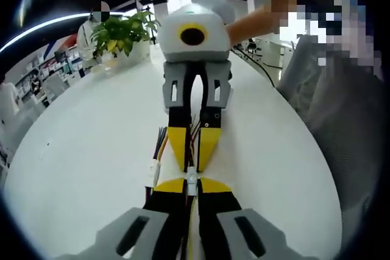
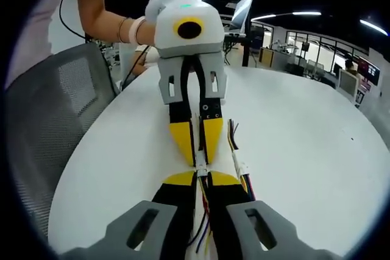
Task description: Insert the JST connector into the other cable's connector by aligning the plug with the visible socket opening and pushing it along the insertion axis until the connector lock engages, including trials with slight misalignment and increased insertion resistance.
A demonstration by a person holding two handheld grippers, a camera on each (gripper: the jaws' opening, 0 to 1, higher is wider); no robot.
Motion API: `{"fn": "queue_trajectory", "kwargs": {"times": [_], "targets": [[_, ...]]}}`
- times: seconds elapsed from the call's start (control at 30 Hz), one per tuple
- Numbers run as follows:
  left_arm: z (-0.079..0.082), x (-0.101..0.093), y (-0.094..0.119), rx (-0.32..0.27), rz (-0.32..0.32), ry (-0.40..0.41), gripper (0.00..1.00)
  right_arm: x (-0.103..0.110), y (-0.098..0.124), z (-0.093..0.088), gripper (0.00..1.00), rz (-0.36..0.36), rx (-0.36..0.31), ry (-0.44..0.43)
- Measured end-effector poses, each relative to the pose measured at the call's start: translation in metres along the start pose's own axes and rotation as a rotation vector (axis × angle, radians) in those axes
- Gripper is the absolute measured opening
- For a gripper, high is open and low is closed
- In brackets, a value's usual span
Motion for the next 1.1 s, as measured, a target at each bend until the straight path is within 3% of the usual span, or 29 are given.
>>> {"fn": "queue_trajectory", "kwargs": {"times": [0.3, 0.43, 0.87, 1.1], "targets": [[0.0, 0.0, 0.001, 0.01, 0.017, 0.0, 0.02, 0.001, 0.0, -0.001, 0.05, -0.012, -0.006, -0.017], [-0.001, 0.001, 0.003, 0.014, 0.023, 0.007, 0.05, 0.002, 0.0, -0.001, 0.11, -0.02, -0.001, -0.024], [-0.005, -0.003, 0.01, 0.042, 0.037, 0.029, 0.12, 0.005, 0.002, -0.002, 0.17, -0.035, 0.009, -0.046], [0.002, -0.006, 0.023, 0.003, 0.071, 0.059, 0.17, 0.006, 0.009, 0.004, 0.25, -0.079, 0.001, -0.063]]}}
Point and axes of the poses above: the point that each gripper's makers call its tool centre point, and the gripper's own axes: y roughly backward along the fingers, x roughly to its left, z roughly out of its top, the point moved 7 cm from there along y, roughly backward along the fingers, and after that the axes turned 2 degrees about -z, right-handed, at the moved point
